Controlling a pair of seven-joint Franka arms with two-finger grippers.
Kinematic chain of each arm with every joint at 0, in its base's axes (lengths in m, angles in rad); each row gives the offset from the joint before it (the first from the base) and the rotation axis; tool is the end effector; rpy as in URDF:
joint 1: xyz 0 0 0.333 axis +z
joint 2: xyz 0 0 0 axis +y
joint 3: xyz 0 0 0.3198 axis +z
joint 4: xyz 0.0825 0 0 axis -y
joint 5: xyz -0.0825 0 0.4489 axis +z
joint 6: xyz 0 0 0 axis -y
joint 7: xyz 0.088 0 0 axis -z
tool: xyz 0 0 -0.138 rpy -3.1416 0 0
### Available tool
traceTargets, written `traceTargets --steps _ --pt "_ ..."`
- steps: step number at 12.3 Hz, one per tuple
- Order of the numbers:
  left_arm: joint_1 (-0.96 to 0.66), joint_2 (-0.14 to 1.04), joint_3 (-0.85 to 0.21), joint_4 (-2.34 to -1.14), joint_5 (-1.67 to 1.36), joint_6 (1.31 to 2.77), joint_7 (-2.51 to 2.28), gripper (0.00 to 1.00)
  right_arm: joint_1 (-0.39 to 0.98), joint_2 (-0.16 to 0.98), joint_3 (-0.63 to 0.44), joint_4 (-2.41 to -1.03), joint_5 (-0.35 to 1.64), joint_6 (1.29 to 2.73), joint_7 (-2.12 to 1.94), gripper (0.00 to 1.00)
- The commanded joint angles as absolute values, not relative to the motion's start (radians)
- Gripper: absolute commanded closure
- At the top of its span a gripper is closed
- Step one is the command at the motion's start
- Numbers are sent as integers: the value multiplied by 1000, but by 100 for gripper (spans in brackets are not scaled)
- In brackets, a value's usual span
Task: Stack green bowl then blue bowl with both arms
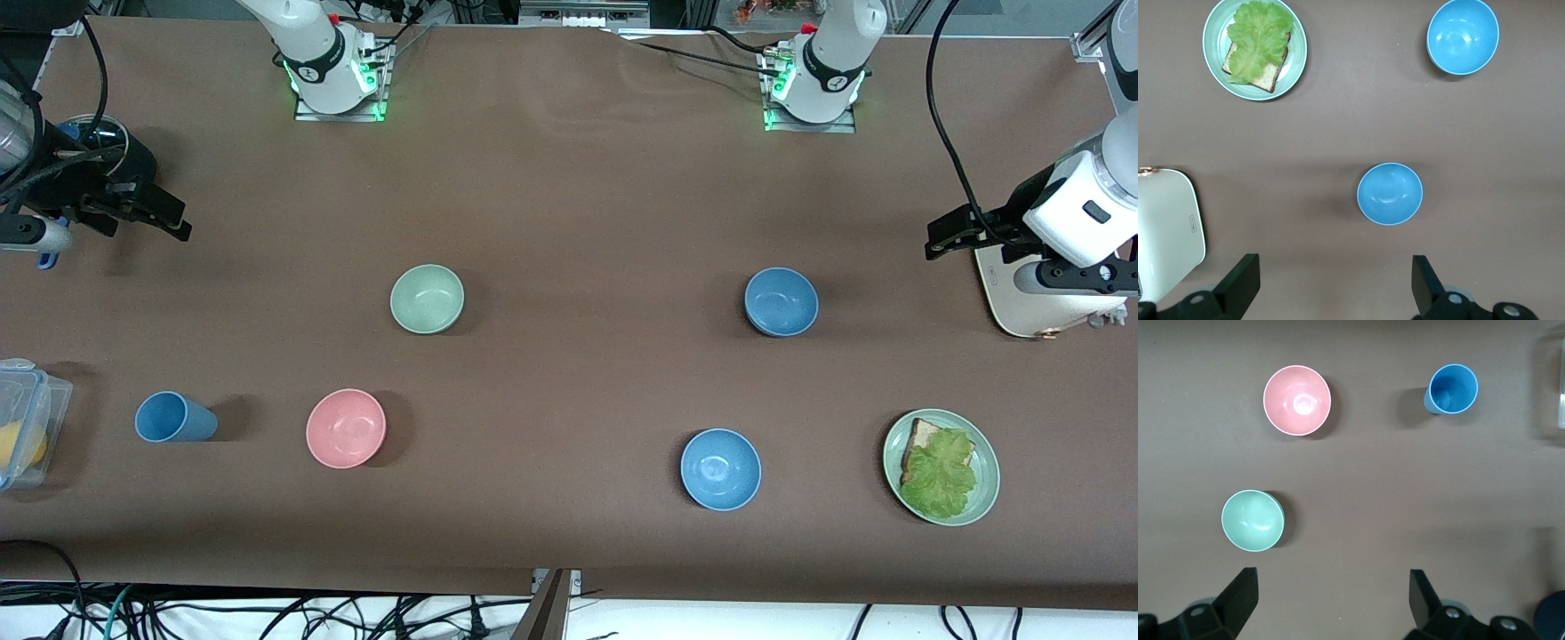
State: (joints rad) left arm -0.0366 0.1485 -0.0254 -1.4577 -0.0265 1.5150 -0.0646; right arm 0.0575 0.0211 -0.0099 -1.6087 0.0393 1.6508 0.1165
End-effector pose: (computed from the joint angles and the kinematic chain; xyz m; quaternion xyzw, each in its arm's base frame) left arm 0.6541 -0.0434 0.5583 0.9988 0.0012 -0.0464 0.0122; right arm 0.6321 0.0353 0.5709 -0.9991 0.0358 -0.0089 0.0203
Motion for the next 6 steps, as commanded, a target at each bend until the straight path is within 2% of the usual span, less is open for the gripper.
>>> traceTargets --steps 1,6 --pt "-43 149 -23 -1439 -11 1499 -46 0 58 28 -6 -1580 34 1623 144 0" --pt "-44 147 -25 -1439 -11 1499 -48 0 58 37 -6 -1563 34 1623 149 0"
